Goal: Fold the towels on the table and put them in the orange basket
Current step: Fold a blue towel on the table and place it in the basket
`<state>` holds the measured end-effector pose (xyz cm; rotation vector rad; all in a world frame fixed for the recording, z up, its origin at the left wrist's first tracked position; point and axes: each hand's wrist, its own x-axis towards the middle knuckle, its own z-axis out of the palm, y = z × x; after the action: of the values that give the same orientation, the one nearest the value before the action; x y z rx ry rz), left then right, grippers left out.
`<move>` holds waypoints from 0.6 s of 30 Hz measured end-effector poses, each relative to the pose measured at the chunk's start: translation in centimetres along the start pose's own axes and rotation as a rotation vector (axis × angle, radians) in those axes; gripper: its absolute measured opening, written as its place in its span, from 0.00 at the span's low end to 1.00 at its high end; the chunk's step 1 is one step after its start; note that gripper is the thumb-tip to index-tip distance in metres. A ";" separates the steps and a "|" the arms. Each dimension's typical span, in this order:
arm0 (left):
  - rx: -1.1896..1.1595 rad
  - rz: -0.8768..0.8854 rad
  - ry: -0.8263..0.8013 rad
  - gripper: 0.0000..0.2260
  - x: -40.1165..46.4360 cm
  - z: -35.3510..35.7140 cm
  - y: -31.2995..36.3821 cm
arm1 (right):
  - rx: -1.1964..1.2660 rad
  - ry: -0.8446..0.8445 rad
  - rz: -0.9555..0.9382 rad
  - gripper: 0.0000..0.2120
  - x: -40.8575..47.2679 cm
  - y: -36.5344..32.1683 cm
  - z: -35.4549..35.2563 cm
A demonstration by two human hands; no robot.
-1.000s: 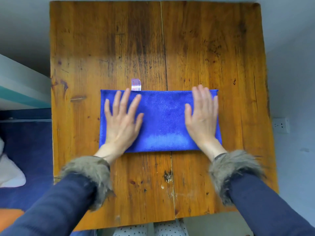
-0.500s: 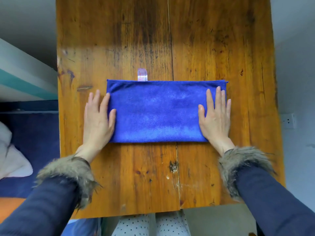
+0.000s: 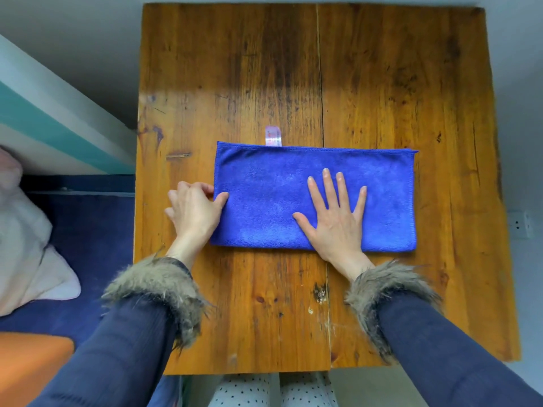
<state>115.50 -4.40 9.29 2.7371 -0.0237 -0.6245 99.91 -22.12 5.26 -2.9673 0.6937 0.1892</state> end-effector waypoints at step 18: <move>-0.896 -0.307 -0.427 0.18 -1.5 -4.0 1.3 | 0.046 -0.091 0.015 0.33 0.2 -0.6 -0.4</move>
<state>115.93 -4.25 13.70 1.7237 0.4646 -0.9930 100.39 -21.72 5.61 -2.8900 0.6997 0.3029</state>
